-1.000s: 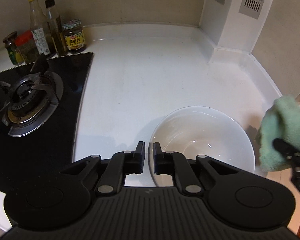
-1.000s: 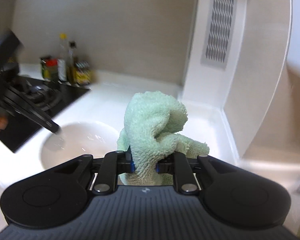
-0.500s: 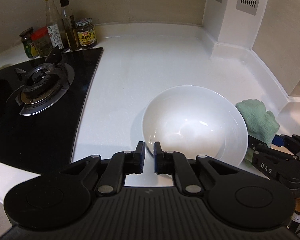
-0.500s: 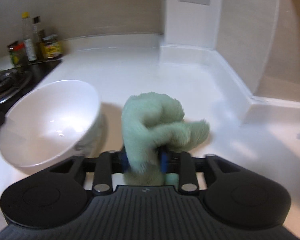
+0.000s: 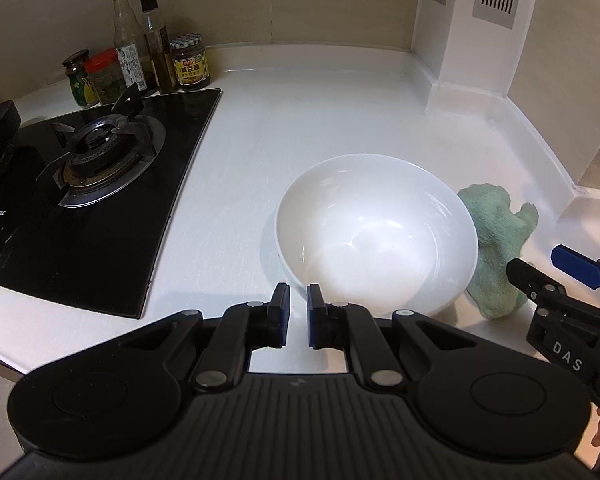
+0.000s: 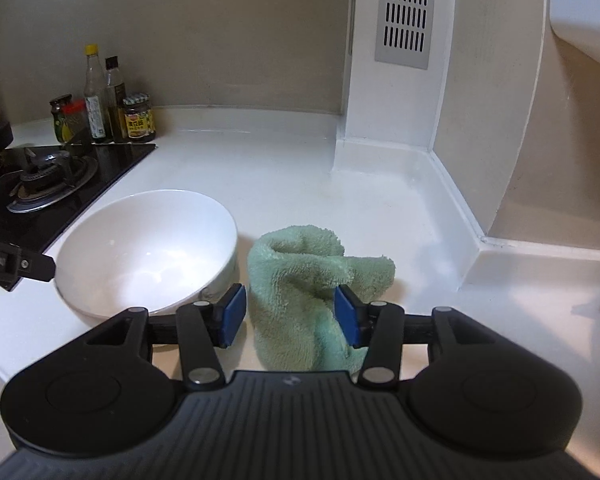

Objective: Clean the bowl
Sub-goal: 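Lower the green towel onto the counter beside the bowl with the right gripper, then open the right gripper to release the towel and pull back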

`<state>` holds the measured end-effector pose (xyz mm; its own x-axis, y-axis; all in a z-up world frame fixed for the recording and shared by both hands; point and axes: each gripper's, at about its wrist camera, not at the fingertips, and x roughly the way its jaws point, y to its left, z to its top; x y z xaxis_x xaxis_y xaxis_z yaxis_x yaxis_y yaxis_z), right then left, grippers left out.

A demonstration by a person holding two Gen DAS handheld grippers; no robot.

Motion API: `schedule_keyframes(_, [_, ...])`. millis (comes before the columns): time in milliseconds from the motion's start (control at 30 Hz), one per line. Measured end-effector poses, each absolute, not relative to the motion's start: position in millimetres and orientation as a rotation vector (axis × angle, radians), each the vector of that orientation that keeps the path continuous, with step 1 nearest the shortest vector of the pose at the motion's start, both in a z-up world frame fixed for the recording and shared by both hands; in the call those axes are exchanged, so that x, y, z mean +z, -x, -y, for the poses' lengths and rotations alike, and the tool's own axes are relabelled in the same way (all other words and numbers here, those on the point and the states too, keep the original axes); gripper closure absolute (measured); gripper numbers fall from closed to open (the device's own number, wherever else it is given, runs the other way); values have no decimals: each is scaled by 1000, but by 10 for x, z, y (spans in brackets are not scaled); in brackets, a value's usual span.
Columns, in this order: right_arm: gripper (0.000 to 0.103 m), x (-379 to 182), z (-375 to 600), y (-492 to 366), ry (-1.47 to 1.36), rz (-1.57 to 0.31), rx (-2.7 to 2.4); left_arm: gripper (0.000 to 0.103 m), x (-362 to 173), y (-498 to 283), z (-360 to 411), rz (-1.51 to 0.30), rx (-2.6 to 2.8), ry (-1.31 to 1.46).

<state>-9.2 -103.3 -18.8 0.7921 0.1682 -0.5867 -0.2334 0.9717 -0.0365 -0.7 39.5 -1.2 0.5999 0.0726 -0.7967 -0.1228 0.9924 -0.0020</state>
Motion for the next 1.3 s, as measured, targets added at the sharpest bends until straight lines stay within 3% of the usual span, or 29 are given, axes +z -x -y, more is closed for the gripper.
schedule_keyframes(767, [59, 69, 828, 1187, 71, -596, 102, 95, 148, 809, -479, -891, 24, 3])
schedule_keyframes(900, [59, 26, 815, 1036, 131, -514, 69, 96, 143, 878, -468, -903, 36, 6])
schedule_keyframes(1167, [64, -349, 791, 257, 276, -527, 113, 95, 81, 894, -349, -925, 85, 1])
schedule_keyframes(1233, [70, -398, 805, 109, 280, -546, 119, 95, 79, 876, -313, -927, 90, -5])
schedule_keyframes(1267, [94, -417, 821, 58, 288, -568, 103, 96, 81, 875, -305, -926, 92, -7])
schedule_keyframes(1300, [99, -433, 843, 15, 293, -589, 87, 95, 84, 875, -299, -925, 94, -8])
